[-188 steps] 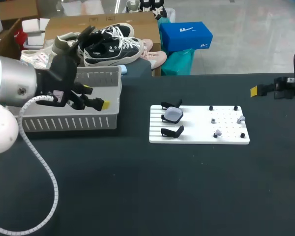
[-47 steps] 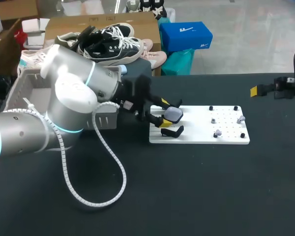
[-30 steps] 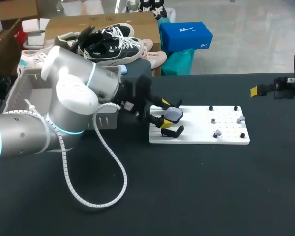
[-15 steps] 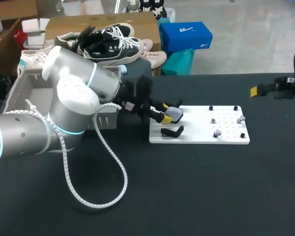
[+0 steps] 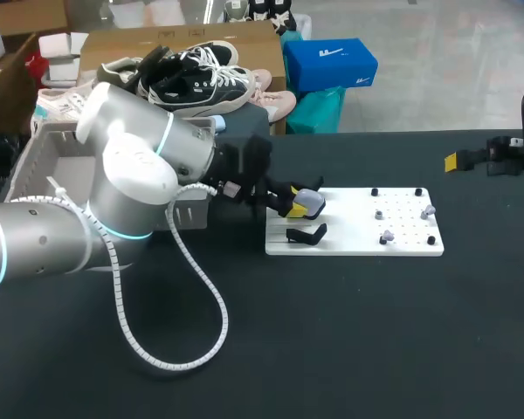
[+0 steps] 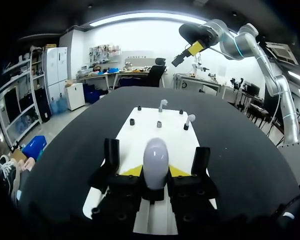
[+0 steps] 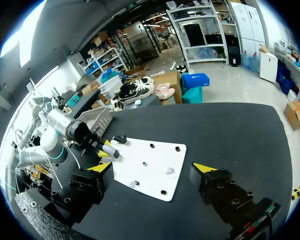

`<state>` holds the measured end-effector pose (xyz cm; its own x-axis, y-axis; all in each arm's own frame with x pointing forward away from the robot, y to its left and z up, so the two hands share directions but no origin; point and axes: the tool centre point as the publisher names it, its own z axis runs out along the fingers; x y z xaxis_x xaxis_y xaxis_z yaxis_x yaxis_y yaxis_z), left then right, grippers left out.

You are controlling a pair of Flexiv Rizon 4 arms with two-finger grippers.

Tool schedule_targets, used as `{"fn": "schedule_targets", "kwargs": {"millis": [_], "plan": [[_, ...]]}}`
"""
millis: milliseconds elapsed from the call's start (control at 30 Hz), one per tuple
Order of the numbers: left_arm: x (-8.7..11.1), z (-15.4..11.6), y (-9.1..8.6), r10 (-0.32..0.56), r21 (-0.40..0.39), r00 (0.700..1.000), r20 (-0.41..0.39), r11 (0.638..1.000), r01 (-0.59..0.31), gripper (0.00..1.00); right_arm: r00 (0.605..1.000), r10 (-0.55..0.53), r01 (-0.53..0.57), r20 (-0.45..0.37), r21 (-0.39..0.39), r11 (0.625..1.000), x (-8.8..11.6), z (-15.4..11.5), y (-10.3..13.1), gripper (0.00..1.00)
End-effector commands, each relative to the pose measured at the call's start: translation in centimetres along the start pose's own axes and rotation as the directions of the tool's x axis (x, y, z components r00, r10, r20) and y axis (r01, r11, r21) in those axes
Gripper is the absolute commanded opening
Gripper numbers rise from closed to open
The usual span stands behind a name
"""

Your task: Pick up each earbud case from the left stands, insert the matching earbuds, close the lid, and place the case in the box.

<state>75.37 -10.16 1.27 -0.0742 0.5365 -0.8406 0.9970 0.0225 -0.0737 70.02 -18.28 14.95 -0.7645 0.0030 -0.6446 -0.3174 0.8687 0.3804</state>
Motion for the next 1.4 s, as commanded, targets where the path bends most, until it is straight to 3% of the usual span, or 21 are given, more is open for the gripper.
{"fn": "schedule_targets", "kwargs": {"millis": [33, 333, 467, 767, 1100, 1400], "plan": [[0.0, 0.0, 0.0, 0.001, 0.004, 1.0, -0.003, 1.0, -0.001, 0.0, 1.0, -0.001, 0.001, -0.001, -0.002, 1.0, 0.0, 0.0, -0.1, 1.0], [-1.0, -1.1, 0.3, -0.014, -0.029, 0.999, 0.039, 0.999, 0.015, 0.0, 1.0, -0.001, 0.001, -0.001, -0.002, 1.0, 0.0, 0.0, -0.1, 1.0], [-1.7, -2.0, 0.7, -0.021, -0.09, 0.998, 0.06, 0.996, 0.026, 0.0, 1.0, -0.001, 0.001, -0.001, -0.002, 1.0, 0.0, 0.0, -0.1, 1.0], [-3.7, -4.5, -2.0, 0.023, -0.126, 0.996, 0.086, 0.992, -0.012, 0.0, 1.0, -0.001, 0.001, -0.001, -0.002, 1.0, 0.0, 0.0, -0.1, 1.0], [-5.3, -5.2, -4.6, 0.023, -0.174, 0.994, 0.106, 0.985, -0.004, 0.0, 1.0, -0.001, 0.001, -0.001, -0.002, 1.0, 0.0, 0.0, -0.1, 1.0], [-6.5, -4.7, -4.7, 0.027, -0.193, 0.993, 0.115, 0.981, -0.005, 0.0, 0.988, -0.105, 0.1, -0.116, -0.045, 0.994, 1.3, 1.7, 4.4, 1.0]]}}
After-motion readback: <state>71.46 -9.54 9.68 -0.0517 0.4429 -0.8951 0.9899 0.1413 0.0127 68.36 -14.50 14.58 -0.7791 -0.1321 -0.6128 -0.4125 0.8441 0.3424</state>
